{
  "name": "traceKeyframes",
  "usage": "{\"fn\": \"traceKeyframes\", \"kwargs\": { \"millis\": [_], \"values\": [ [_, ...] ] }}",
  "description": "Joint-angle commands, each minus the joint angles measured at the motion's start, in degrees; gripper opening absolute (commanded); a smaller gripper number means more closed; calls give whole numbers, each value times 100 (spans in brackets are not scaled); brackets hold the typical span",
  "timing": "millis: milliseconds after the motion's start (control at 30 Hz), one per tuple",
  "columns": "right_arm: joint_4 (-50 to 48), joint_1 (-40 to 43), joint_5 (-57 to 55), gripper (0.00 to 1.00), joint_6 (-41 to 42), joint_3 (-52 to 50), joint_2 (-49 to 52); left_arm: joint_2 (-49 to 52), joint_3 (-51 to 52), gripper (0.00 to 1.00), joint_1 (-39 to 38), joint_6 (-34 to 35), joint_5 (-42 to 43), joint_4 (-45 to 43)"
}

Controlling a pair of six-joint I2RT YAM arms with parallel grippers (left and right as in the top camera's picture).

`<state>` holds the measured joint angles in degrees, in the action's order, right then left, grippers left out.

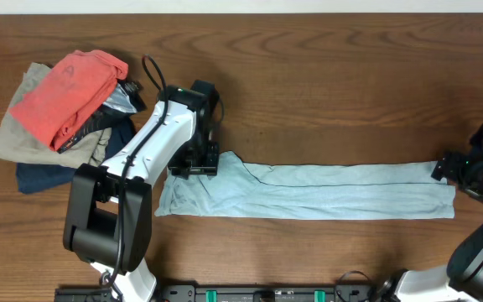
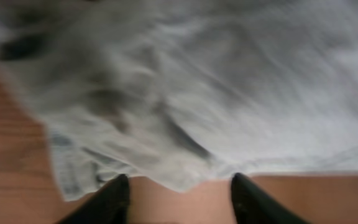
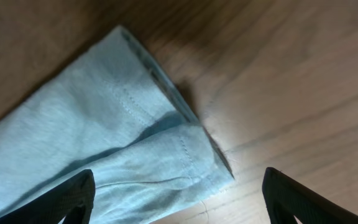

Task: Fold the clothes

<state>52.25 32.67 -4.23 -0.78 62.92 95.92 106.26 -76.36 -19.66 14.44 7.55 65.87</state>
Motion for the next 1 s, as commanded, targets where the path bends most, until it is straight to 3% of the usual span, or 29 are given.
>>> {"fn": "traceKeyframes", "kwargs": {
  "millis": [0, 267, 600, 967],
  "values": [
    [2, 76, 168, 85, -431, -20, 249, 11, 17, 56, 55, 435, -638, -179],
    [-42, 76, 192, 84, -470, -42, 608, 219, 46, 57, 522, 494, -636, -970],
    [-433, 76, 260, 86, -470, -433, 686, 942, 61, 57, 925, 479, -638, -1119],
    [-772, 76, 280, 82, -463, -739, 686, 994, 26, 60, 1377, 428, -717, -1196]
  ]
}}
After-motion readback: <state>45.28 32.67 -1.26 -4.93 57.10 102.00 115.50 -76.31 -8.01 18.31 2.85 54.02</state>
